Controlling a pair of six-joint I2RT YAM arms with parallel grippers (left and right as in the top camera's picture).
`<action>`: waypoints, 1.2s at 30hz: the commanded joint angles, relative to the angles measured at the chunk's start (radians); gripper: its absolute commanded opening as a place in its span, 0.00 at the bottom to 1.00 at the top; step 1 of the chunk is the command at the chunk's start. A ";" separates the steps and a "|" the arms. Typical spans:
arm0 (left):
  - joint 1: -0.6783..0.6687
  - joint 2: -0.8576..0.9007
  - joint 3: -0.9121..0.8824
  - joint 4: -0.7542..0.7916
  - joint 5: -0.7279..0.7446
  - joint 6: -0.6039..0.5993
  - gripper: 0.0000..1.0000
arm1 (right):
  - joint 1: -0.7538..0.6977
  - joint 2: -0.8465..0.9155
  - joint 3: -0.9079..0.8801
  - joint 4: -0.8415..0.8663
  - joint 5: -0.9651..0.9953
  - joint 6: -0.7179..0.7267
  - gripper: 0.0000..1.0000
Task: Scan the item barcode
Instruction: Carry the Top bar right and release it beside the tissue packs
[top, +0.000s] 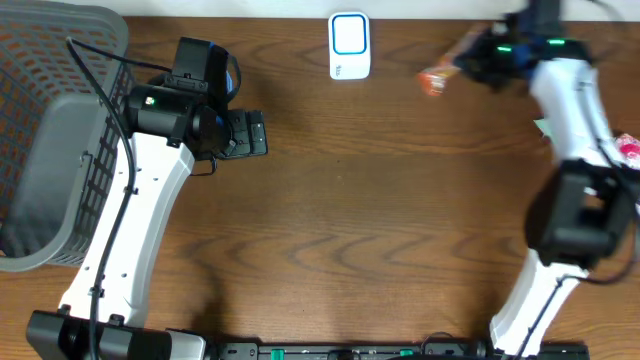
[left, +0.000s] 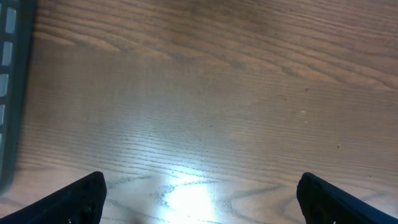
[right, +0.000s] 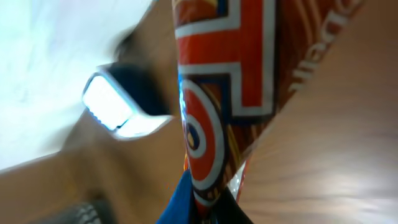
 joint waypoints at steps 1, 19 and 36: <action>0.004 0.002 -0.005 -0.004 -0.010 -0.005 0.98 | -0.095 -0.037 0.016 -0.113 0.215 -0.218 0.01; 0.004 0.002 -0.005 -0.004 -0.010 -0.005 0.98 | -0.341 -0.004 0.014 -0.282 0.673 -0.394 0.51; 0.004 0.002 -0.005 -0.004 -0.009 -0.005 0.98 | -0.347 -0.223 0.015 -0.476 0.343 -0.393 0.96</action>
